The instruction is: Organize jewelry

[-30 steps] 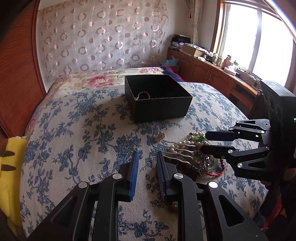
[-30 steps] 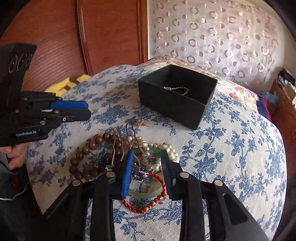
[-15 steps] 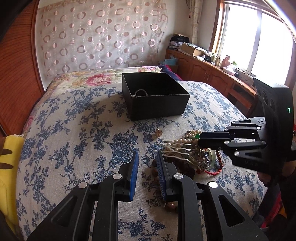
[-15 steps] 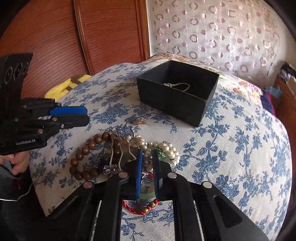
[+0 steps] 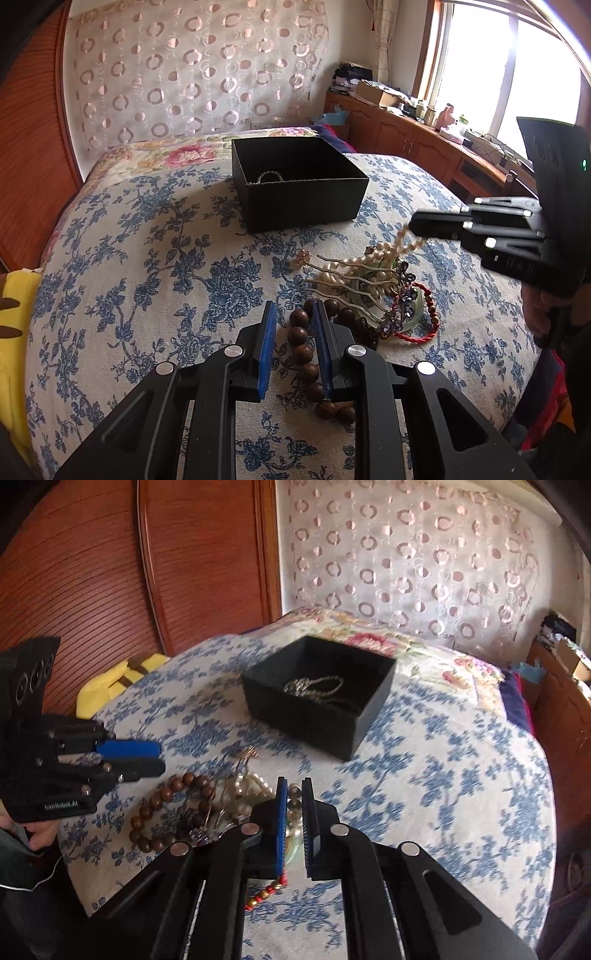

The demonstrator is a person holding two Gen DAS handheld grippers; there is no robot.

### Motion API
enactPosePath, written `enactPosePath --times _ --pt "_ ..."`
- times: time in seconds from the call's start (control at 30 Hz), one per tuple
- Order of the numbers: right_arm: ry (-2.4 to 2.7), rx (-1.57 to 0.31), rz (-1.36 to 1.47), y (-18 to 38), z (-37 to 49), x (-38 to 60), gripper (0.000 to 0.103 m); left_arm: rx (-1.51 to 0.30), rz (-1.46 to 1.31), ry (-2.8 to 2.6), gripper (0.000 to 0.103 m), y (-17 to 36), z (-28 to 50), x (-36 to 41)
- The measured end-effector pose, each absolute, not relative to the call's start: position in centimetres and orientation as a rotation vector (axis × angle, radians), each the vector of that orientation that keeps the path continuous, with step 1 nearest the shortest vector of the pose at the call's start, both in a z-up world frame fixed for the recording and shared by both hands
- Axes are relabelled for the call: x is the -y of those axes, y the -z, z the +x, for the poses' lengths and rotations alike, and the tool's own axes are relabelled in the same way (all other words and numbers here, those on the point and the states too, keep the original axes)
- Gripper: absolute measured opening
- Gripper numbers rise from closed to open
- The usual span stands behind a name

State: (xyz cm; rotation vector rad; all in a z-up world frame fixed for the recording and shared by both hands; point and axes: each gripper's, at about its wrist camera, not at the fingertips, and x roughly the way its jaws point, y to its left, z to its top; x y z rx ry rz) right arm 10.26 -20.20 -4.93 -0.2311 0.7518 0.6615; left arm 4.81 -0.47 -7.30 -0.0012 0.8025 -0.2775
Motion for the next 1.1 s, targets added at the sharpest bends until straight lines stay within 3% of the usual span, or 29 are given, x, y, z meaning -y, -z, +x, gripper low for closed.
enactPosePath --times 0.43,0.7,1.1 --pt "-0.590 -0.609 -0.213 -0.2 10.1 23.1 0.009 -0.801 0.003 0.295 0.021 7.3 4.6 1.3" --pt "-0.510 -0.562 -0.202 -1.6 9.6 25.8 0.009 -0.803 0.014 0.322 0.030 7.2 4.5 2.5" --pt "-0.498 -0.621 -0.172 0.7 9.8 27.1 0.009 -0.811 0.105 0.369 0.059 7.5 5.1 7.1"
